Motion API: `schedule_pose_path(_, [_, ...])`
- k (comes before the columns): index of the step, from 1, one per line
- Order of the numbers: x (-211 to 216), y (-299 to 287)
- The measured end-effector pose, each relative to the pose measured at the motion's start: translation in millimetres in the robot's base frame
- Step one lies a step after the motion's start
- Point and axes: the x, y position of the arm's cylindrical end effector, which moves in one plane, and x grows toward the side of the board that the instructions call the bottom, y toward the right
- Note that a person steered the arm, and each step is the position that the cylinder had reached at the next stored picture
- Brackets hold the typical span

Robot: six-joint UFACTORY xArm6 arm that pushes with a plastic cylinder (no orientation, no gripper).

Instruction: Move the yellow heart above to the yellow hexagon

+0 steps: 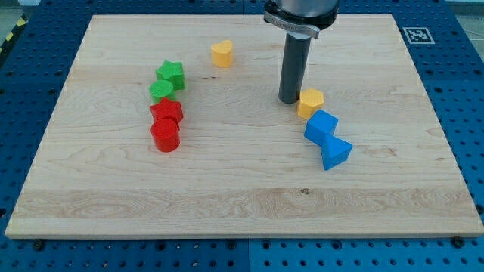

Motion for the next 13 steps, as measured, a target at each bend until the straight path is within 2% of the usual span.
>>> schedule_pose_path(2, [-3.1,0.0])
schedule_pose_path(4, [-21.7,-26.7])
schedule_pose_path(5, [-38.7,-82.9])
schedule_pose_path(7, [-74.8,-143.4])
schedule_pose_path(9, [-131.2,-151.5])
schedule_pose_path(10, [-119.9,-124.4])
schedule_pose_path(13, [-108.3,-140.6])
